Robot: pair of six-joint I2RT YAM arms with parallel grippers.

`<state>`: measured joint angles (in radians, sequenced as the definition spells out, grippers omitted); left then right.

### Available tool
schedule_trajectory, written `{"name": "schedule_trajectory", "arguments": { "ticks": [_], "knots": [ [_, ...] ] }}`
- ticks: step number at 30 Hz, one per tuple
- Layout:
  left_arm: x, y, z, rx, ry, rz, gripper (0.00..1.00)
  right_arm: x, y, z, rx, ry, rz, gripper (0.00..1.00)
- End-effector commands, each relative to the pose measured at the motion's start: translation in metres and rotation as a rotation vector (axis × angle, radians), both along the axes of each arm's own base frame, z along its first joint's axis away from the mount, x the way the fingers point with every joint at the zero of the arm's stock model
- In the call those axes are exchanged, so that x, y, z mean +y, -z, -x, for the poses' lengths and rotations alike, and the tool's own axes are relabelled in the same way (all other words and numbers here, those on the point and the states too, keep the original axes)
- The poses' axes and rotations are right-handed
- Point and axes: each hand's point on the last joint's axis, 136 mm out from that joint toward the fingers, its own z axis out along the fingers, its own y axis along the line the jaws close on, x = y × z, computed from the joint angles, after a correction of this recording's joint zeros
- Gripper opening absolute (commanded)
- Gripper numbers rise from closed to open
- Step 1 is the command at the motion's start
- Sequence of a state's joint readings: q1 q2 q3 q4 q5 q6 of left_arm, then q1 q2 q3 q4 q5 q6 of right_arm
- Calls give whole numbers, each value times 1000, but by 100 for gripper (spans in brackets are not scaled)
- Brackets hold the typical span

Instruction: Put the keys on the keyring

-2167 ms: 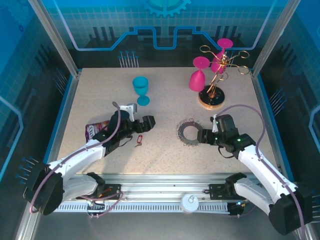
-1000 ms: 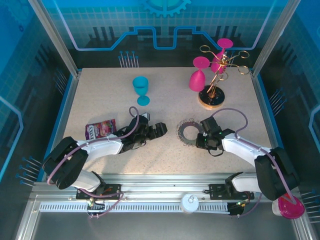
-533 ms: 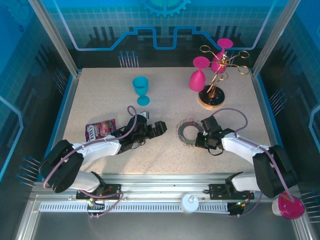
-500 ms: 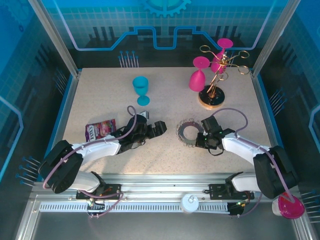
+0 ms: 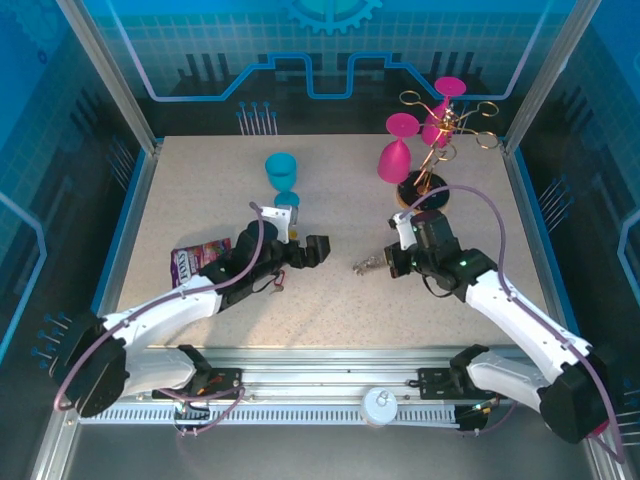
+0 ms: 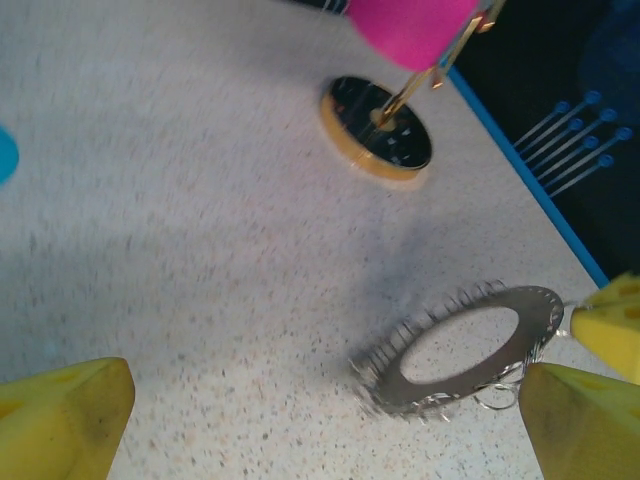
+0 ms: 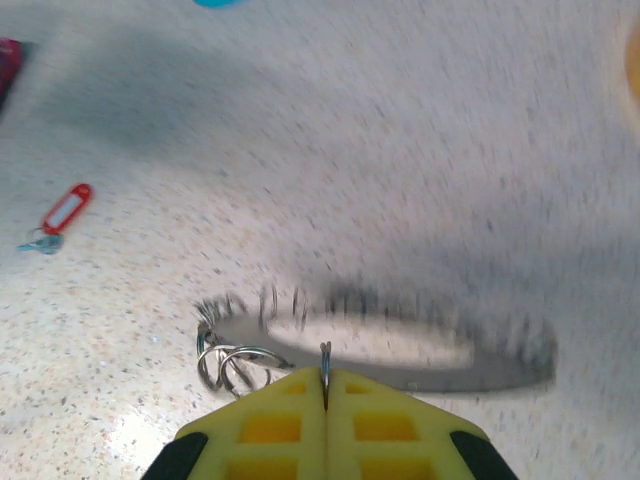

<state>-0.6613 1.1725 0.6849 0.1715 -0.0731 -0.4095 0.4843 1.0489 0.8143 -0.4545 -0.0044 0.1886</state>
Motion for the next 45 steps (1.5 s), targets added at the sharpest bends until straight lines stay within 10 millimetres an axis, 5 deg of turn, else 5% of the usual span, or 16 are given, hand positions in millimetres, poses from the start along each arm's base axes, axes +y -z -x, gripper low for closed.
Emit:
{"name": "schedule_trajectory", "arguments": {
  "ticks": [1,6,14,25,33,45],
  "knots": [
    [-10,-38,11,-226,160,-98,99,23,-39,3,-161,-221,-2,0],
    [-14,-54,28,-385,293,-197,91,44,-66,5,-275,-392,-21,0],
    [-27,-60,49,-516,507,-317,75,75,-82,34,-407,-698,-103,0],
    [-54,-70,93,-728,837,-270,56,89,-99,65,-533,-926,-167,0],
    [-59,-63,98,-709,873,-231,38,94,-90,82,-539,-992,-202,0],
    [-68,-63,110,-652,941,-107,36,103,-90,90,-569,-1025,-218,0]
  ]
}}
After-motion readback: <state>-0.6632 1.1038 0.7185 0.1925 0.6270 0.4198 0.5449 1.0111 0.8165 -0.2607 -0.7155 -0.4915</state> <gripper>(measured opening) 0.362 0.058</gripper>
